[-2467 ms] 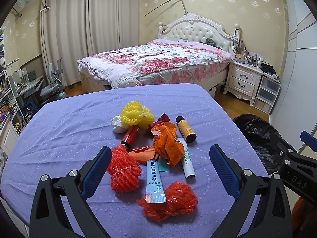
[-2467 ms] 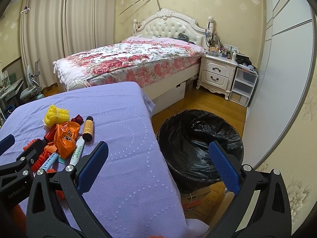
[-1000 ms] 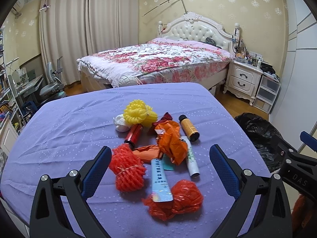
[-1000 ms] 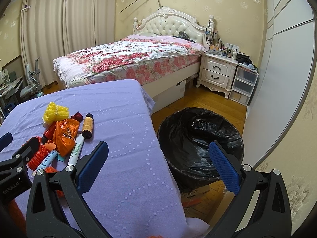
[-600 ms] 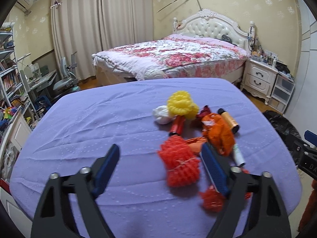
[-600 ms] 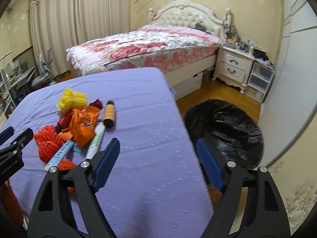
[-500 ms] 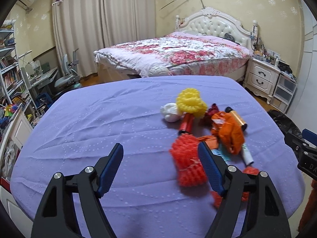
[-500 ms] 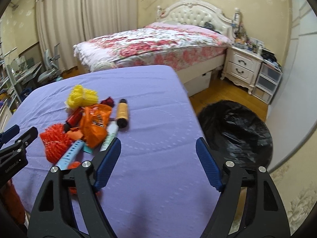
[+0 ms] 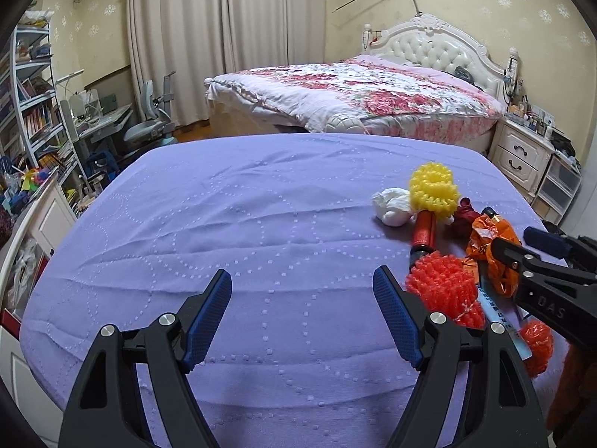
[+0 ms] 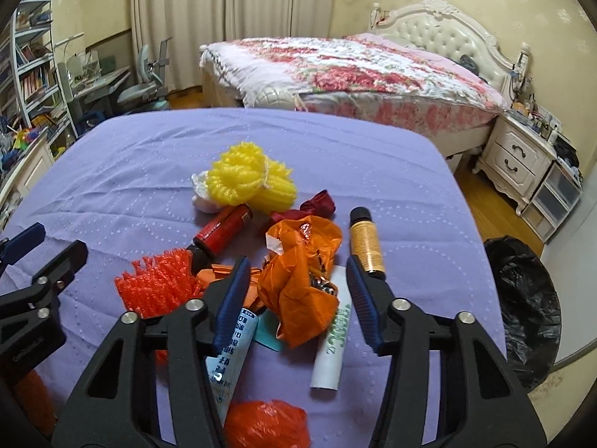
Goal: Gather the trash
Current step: 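Grasp the orange plastic bag with the right gripper, then grasp the red mesh net with the left gripper, then drop the orange bag into the black bin with the right gripper while the left drops the red mesh net, then move both open grippers back over the items on the bed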
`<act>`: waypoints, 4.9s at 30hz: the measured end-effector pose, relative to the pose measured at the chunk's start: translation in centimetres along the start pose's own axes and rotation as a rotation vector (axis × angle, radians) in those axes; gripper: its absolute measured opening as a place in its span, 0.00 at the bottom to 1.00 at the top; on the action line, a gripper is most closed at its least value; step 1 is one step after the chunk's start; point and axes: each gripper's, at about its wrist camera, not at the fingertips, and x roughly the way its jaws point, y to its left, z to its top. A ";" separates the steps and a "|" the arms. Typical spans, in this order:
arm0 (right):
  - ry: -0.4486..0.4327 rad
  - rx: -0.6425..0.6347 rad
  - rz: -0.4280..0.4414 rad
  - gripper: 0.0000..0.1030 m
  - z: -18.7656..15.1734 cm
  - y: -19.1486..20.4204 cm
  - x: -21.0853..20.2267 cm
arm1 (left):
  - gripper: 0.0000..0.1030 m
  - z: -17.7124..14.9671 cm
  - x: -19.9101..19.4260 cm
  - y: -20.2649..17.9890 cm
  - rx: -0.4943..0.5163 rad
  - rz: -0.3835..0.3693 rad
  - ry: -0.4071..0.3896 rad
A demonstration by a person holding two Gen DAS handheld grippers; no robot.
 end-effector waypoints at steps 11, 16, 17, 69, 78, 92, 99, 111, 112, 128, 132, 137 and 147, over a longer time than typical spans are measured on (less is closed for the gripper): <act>-0.024 0.013 0.011 0.25 -0.3 -0.5 -1.2 | 0.77 0.2 -0.4 -2.0 0.011 -0.050 -0.008; -0.054 0.048 -0.007 0.25 -1.2 -2.3 -3.1 | 0.77 0.3 -0.7 -3.9 0.025 -0.089 -0.003; -0.059 0.054 -0.016 0.25 -1.3 -2.7 -3.3 | 0.78 0.3 -0.7 -4.3 0.025 -0.100 0.004; -0.162 0.334 -0.305 0.25 -4.1 -21.5 -6.6 | 0.35 7.2 -2.6 -22.3 0.202 -0.489 -0.143; -0.135 0.414 -0.357 0.25 -5.0 -26.1 -4.8 | 0.35 7.2 0.0 -30.1 0.286 -0.512 -0.104; -0.103 0.502 -0.387 0.44 -5.9 -30.7 -2.4 | 0.56 6.6 4.4 -36.0 0.375 -0.462 -0.062; -0.103 0.510 -0.424 0.45 -6.0 -30.7 -3.1 | 0.72 6.7 4.2 -35.0 0.341 -0.431 -0.063; -0.117 0.437 -0.392 0.51 -6.8 -25.9 -5.5 | 0.74 6.4 0.7 -29.3 0.307 -0.386 -0.062; -0.120 0.429 -0.387 0.51 -6.9 -25.3 -5.8 | 0.74 6.3 0.4 -28.7 0.306 -0.378 -0.063; -0.142 0.314 -0.243 0.51 -7.3 -15.6 -8.5 | 0.74 3.6 -2.1 -15.7 0.210 -0.204 -0.024; -0.124 0.285 -0.208 0.51 -7.6 -13.7 -7.9 | 0.74 2.7 -1.8 -13.2 0.184 -0.168 0.000; -0.104 0.250 -0.182 0.51 -7.6 -11.7 -7.0 | 0.74 1.8 -1.1 -11.4 0.155 -0.165 0.032; -0.066 0.229 -0.159 0.51 -7.8 -10.7 -4.9 | 0.73 -0.1 1.0 -11.4 0.176 -0.204 0.107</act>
